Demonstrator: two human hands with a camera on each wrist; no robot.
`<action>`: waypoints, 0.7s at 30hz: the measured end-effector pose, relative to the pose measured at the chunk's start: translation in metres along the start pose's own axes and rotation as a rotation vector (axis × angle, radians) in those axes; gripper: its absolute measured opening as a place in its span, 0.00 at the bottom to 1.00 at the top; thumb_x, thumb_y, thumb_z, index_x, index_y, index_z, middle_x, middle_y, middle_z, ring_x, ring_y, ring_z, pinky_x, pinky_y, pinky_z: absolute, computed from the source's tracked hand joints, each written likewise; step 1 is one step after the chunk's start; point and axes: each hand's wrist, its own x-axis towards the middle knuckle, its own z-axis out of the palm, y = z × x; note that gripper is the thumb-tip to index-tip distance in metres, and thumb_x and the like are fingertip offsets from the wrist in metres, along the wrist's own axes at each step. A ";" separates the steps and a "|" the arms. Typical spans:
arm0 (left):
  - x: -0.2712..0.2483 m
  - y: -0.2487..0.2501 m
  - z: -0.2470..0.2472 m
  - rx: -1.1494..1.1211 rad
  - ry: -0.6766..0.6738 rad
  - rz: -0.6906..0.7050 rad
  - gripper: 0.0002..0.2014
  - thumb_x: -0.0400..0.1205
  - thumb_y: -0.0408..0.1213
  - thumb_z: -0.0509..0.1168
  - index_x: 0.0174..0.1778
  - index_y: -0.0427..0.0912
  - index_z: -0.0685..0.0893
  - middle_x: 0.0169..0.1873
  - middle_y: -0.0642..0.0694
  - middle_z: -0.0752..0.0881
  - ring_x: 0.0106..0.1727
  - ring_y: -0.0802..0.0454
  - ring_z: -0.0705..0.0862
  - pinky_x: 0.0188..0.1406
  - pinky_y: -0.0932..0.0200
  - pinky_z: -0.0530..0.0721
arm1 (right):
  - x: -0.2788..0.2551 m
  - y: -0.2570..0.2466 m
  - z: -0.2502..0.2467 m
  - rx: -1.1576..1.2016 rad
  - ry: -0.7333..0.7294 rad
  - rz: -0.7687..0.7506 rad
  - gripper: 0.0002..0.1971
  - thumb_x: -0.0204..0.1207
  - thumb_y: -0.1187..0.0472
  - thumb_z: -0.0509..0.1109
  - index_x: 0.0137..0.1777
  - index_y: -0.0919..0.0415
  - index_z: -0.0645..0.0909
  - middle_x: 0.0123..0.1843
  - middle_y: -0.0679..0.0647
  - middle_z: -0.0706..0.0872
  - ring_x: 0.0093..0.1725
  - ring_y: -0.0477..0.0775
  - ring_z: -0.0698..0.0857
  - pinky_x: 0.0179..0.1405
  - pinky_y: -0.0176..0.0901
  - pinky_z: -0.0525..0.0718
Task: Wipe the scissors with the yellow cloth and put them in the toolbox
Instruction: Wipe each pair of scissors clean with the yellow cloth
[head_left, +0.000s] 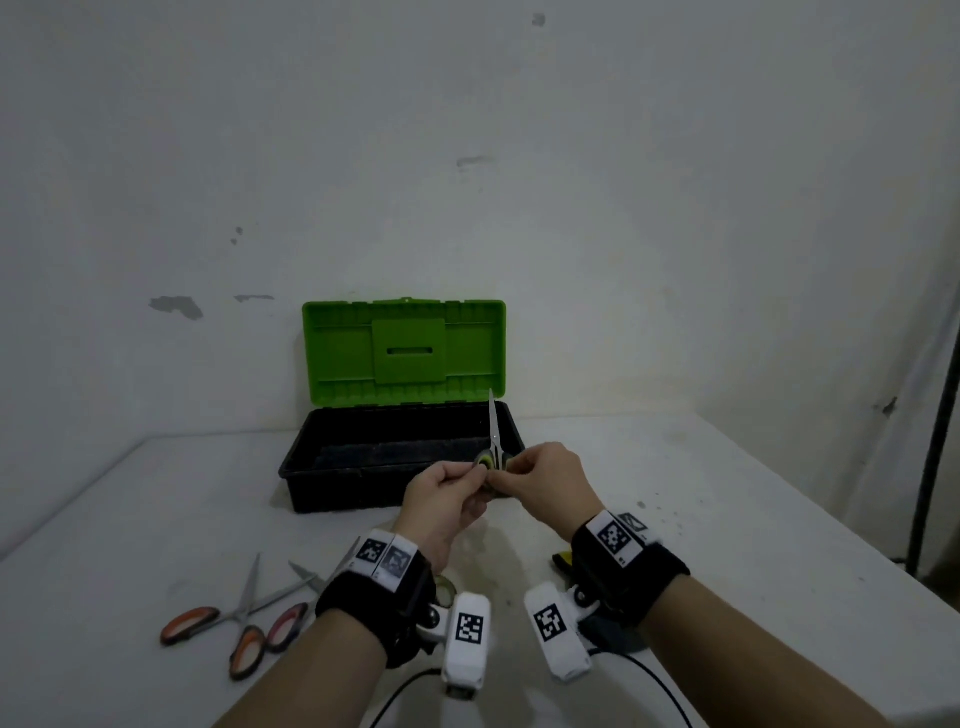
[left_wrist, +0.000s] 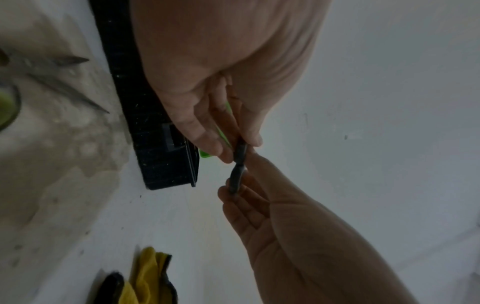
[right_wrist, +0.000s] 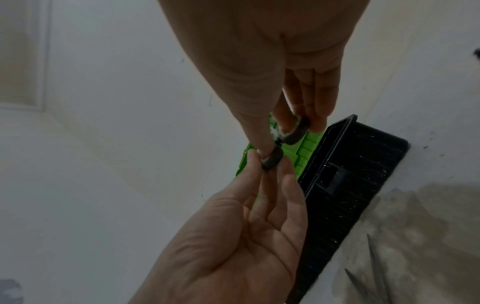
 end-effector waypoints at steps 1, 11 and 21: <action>0.005 0.001 -0.003 0.023 0.004 0.001 0.09 0.83 0.29 0.71 0.57 0.31 0.84 0.47 0.36 0.91 0.40 0.50 0.91 0.42 0.59 0.90 | 0.006 -0.001 0.004 -0.004 -0.004 0.016 0.20 0.68 0.48 0.80 0.28 0.66 0.85 0.22 0.53 0.80 0.18 0.43 0.73 0.19 0.36 0.69; 0.067 0.052 -0.050 0.444 -0.002 0.128 0.04 0.86 0.40 0.67 0.51 0.44 0.86 0.52 0.43 0.90 0.49 0.51 0.90 0.43 0.60 0.88 | 0.077 -0.020 0.029 -0.178 0.002 0.072 0.26 0.73 0.44 0.75 0.30 0.71 0.85 0.28 0.64 0.87 0.30 0.59 0.86 0.26 0.45 0.80; 0.136 0.092 -0.185 0.914 0.313 0.168 0.16 0.88 0.42 0.59 0.57 0.35 0.87 0.60 0.35 0.88 0.62 0.36 0.84 0.67 0.45 0.80 | 0.156 0.000 0.068 -0.507 -0.145 0.217 0.22 0.74 0.44 0.74 0.48 0.65 0.78 0.43 0.58 0.80 0.33 0.55 0.78 0.27 0.40 0.74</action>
